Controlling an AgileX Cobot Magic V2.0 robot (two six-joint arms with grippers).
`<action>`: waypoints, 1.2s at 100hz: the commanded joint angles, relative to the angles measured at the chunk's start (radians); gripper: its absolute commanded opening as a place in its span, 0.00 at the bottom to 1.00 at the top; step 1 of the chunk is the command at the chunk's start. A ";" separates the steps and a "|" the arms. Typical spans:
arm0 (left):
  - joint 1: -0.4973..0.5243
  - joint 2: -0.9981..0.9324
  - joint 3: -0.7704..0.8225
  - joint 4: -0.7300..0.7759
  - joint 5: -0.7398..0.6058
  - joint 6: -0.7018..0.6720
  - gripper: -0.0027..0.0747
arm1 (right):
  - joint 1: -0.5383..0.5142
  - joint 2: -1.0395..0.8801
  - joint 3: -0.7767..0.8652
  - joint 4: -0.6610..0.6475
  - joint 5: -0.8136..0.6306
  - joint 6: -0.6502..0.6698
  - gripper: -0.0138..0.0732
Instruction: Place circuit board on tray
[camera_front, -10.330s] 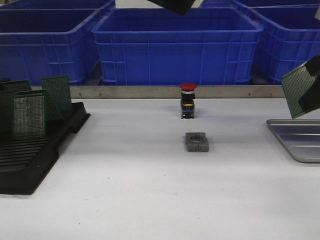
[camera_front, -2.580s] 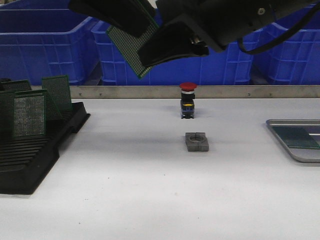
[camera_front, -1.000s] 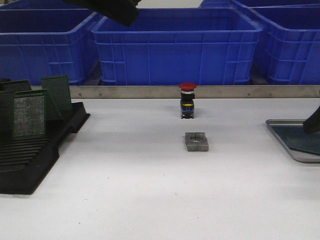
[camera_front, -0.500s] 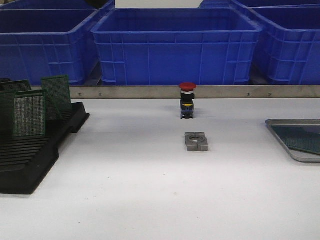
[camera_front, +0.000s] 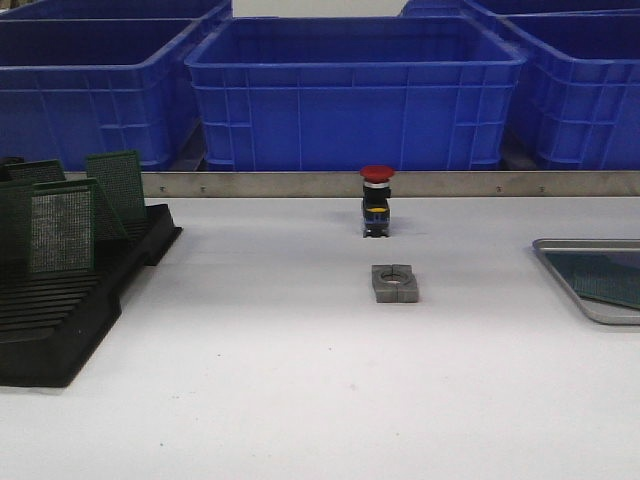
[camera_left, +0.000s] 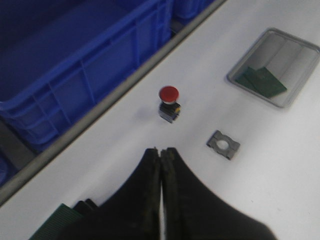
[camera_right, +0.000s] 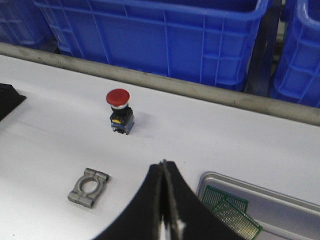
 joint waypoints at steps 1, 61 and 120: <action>0.005 -0.108 0.027 -0.047 -0.142 -0.027 0.01 | 0.056 -0.088 -0.001 0.078 -0.069 -0.043 0.03; 0.005 -0.800 0.774 -0.155 -0.699 0.063 0.01 | 0.111 -0.674 0.299 0.133 -0.144 -0.046 0.03; 0.005 -1.326 1.120 -0.187 -0.692 0.063 0.01 | 0.111 -0.975 0.415 0.133 -0.107 -0.045 0.03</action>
